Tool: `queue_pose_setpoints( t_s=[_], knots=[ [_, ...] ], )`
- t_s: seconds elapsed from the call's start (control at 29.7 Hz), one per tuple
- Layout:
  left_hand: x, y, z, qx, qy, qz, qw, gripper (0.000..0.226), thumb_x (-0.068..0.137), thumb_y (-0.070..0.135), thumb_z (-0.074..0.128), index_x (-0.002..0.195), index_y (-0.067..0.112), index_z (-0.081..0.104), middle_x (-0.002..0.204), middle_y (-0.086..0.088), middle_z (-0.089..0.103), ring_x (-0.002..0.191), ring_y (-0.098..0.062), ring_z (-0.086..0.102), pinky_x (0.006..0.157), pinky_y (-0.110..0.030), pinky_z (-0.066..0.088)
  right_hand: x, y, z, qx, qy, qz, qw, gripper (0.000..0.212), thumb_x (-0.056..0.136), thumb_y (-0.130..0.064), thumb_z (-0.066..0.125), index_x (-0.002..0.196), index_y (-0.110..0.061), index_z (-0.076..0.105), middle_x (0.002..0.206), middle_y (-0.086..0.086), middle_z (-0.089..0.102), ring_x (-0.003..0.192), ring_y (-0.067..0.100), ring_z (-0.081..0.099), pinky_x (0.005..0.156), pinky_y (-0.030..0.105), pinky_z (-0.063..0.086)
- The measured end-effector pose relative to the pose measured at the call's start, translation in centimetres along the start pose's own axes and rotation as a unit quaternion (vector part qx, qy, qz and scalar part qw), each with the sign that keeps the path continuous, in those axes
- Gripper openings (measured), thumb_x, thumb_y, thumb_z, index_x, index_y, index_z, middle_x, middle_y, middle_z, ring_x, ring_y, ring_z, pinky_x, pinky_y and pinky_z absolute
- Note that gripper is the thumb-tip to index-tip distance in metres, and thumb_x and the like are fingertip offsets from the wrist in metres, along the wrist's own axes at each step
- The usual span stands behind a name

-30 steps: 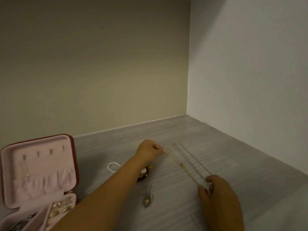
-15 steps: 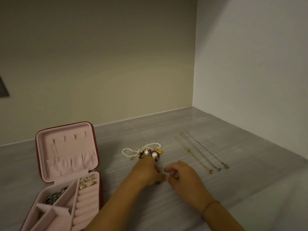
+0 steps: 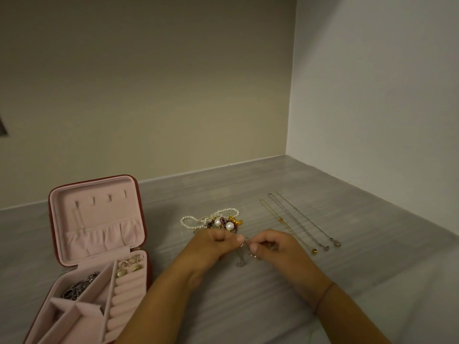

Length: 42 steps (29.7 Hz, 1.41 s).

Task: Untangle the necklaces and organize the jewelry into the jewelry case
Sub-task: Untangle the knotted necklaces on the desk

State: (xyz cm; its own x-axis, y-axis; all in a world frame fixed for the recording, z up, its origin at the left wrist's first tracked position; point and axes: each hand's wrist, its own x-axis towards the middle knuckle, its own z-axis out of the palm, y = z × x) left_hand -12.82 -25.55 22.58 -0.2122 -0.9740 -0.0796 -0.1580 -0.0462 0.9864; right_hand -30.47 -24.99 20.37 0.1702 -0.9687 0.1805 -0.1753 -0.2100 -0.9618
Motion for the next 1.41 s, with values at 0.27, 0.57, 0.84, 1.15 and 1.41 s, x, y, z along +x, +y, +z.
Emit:
queue_pose_setpoints(
  t_s=[0.27, 0.57, 0.84, 1.15, 1.41],
  knots=[
    [0.1, 0.7, 0.4, -0.23, -0.065, -0.064, 0.969, 0.016, 0.076, 0.028, 0.065, 0.074, 0.012, 0.067, 0.078, -0.005, 0.068, 0.07, -0.012, 0.062, 0.069, -0.024, 0.05, -0.1, -0.8, -1.1, 0.362, -0.03, 0.092, 0.927, 0.023, 0.073, -0.029, 0.072, 0.065, -0.014, 0.056, 0.087, 0.008, 0.067, 0.082, 0.017, 0.062, 0.078, 0.033, 0.046],
    [0.2, 1.1, 0.2, -0.359, -0.07, -0.071, 0.928, 0.033, 0.084, 0.026, 0.053, 0.051, 0.019, 0.048, 0.07, -0.004, 0.064, 0.061, -0.015, 0.063, 0.076, -0.032, 0.054, -0.2, -0.7, -2.6, 0.579, -0.018, 0.077, 0.811, 0.039, 0.05, -0.028, 0.09, 0.058, -0.017, 0.053, 0.074, 0.004, 0.057, 0.073, 0.02, 0.06, 0.087, 0.04, 0.046],
    [0.8, 0.7, -0.6, -0.423, -0.025, -0.056, 0.904, 0.03, 0.081, 0.028, 0.056, 0.055, 0.019, 0.045, 0.046, 0.005, 0.032, 0.033, -0.007, 0.025, 0.035, -0.02, 0.031, -0.4, -0.9, -5.0, 0.595, 0.026, 0.052, 0.802, 0.039, 0.047, -0.022, 0.091, 0.078, -0.017, 0.069, 0.062, -0.006, 0.045, 0.058, 0.011, 0.049, 0.075, 0.031, 0.047],
    [0.1, 0.5, 0.2, 0.017, 0.095, 0.006, 0.995, 0.041, 0.09, 0.038, 0.06, 0.054, 0.019, 0.063, 0.039, 0.009, 0.035, 0.036, -0.006, 0.03, 0.042, -0.018, 0.028, -1.2, -0.6, -4.6, 0.365, 0.015, 0.122, 0.923, 0.042, 0.08, -0.022, 0.063, 0.117, -0.001, 0.06, 0.044, -0.006, 0.03, 0.041, 0.008, 0.034, 0.054, 0.025, 0.04],
    [0.3, -0.1, 1.8, 0.181, 0.071, 0.178, 0.965, 0.015, 0.077, 0.03, 0.077, 0.088, 0.035, 0.069, 0.095, 0.014, 0.066, 0.096, 0.0, 0.059, 0.086, -0.016, 0.043, -1.0, -4.3, -3.6, 0.054, -0.055, 0.009, 0.997, 0.022, 0.094, -0.016, 0.051, 0.097, -0.014, 0.072, 0.055, 0.0, 0.044, 0.057, 0.011, 0.045, 0.062, 0.017, 0.044]
  ],
)
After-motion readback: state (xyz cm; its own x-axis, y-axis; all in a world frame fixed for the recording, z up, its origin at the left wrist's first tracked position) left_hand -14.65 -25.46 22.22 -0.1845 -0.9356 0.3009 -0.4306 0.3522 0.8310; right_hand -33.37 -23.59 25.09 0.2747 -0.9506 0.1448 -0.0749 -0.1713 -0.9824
